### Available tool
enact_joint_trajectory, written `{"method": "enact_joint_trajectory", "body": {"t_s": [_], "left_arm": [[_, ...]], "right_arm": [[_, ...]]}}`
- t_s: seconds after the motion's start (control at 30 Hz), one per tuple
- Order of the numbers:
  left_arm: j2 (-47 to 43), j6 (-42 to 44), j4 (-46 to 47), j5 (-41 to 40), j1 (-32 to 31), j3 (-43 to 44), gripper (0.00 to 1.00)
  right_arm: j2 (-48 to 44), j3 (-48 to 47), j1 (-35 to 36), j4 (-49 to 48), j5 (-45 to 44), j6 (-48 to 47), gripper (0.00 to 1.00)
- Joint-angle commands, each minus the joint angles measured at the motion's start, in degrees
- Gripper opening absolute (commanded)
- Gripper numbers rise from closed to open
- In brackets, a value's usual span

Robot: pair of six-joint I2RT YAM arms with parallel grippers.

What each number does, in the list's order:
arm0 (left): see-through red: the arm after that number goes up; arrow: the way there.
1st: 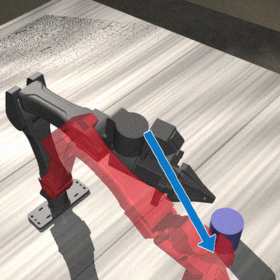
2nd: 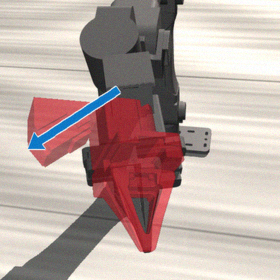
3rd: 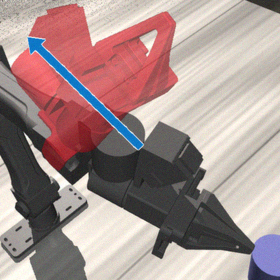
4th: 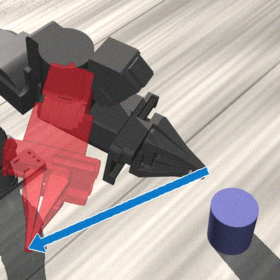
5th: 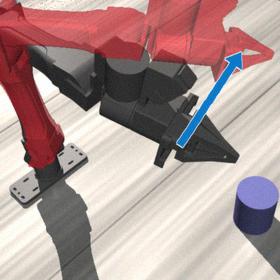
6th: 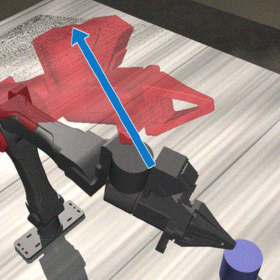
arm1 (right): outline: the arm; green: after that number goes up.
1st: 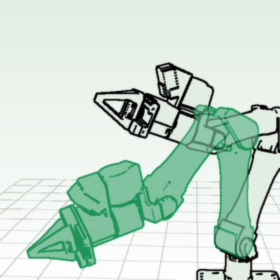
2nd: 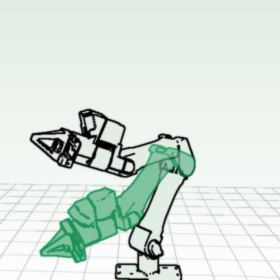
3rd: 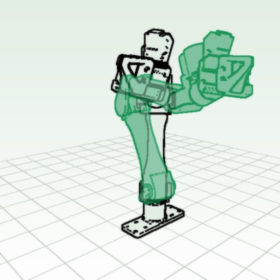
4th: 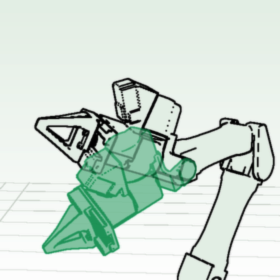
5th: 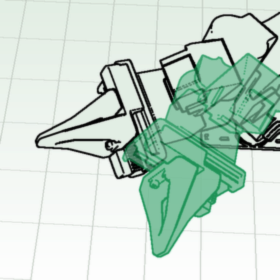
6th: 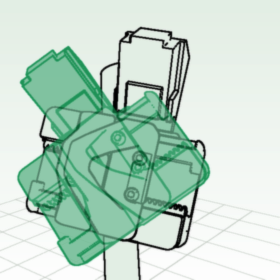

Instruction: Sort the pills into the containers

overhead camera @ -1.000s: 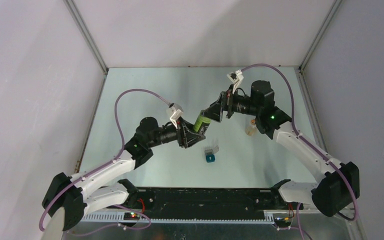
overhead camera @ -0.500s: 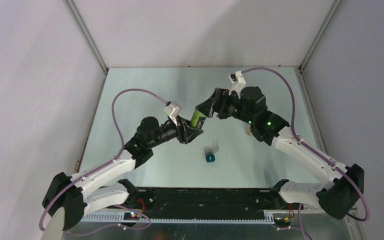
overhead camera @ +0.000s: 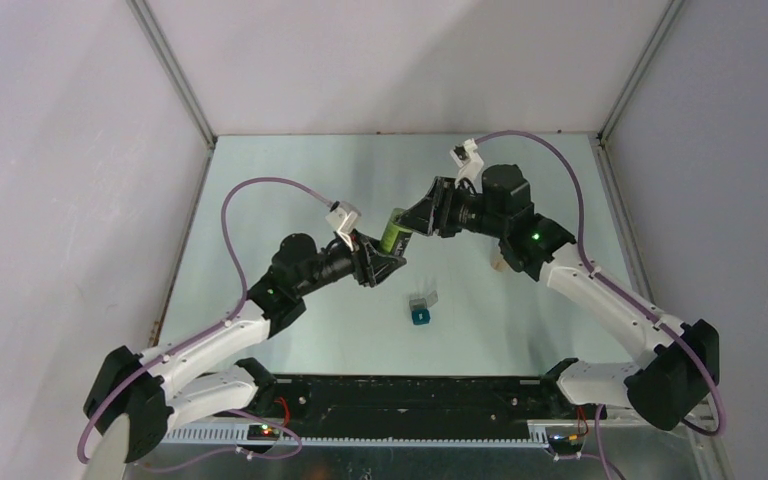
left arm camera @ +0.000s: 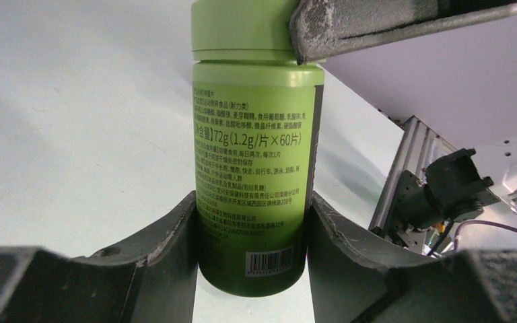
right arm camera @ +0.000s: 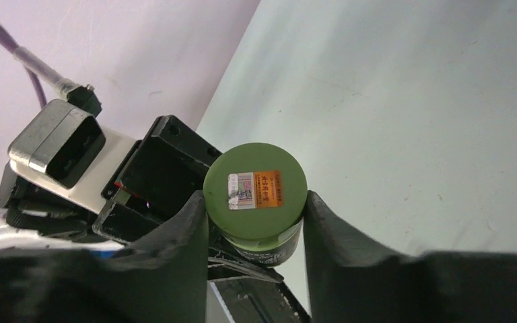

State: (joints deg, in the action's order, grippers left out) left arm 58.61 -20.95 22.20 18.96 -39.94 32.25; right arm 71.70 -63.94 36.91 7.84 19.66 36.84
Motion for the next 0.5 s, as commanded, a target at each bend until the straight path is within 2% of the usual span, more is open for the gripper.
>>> {"method": "enact_joint_trajectory", "body": {"t_s": [0.0,0.13,0.17,0.2,0.23,0.27,0.3,0.37,0.4,0.47], "left_arm": [[-1.7,-1.12,4.77,3.57,0.17,0.95,0.0],[-0.64,-2.06,4.86,8.81,0.15,2.22,0.0],[-0.4,-2.07,4.69,10.28,0.23,2.48,0.0],[-0.11,-2.03,4.37,10.78,0.15,2.8,0.0],[0.0,-1.63,4.18,10.95,0.18,3.06,0.0],[0.01,-1.46,3.69,10.72,0.15,3.11,0.0],[-0.03,-0.96,3.45,10.1,0.19,3.16,0.0],[-0.05,-0.04,2.28,9.45,0.22,3.62,0.0],[-0.02,0.52,1.81,9.31,0.17,3.75,0.0],[0.08,0.99,1.56,8.68,0.19,3.92,0.0]], "right_arm": [[-0.09,-1.98,-4.35,-5.36,13.4,-5.8,0.3],[2.26,-1.4,-11.07,-13.12,42.6,-11.69,0.3],[3.13,-1.51,-11.51,-13.62,46.06,-12.97,0.29],[3.51,-1.62,-12.25,-13.59,51.88,-15.71,0.24],[4.08,-1.62,-12.49,-12.55,53.37,-18.88,0.19],[4.2,-1.62,-13.18,-11.51,54.1,-20.48,0.09],[4.13,-1.67,-13.49,-9.28,53.48,-23.06,0.07],[3.97,-1.63,-14.66,-8.25,47.98,-22.26,0.59],[3.91,-1.65,-15.33,-8.64,41.88,-20.85,0.89],[3.59,-1.64,-15.64,-9.83,34.83,-16.14,0.98]]}}
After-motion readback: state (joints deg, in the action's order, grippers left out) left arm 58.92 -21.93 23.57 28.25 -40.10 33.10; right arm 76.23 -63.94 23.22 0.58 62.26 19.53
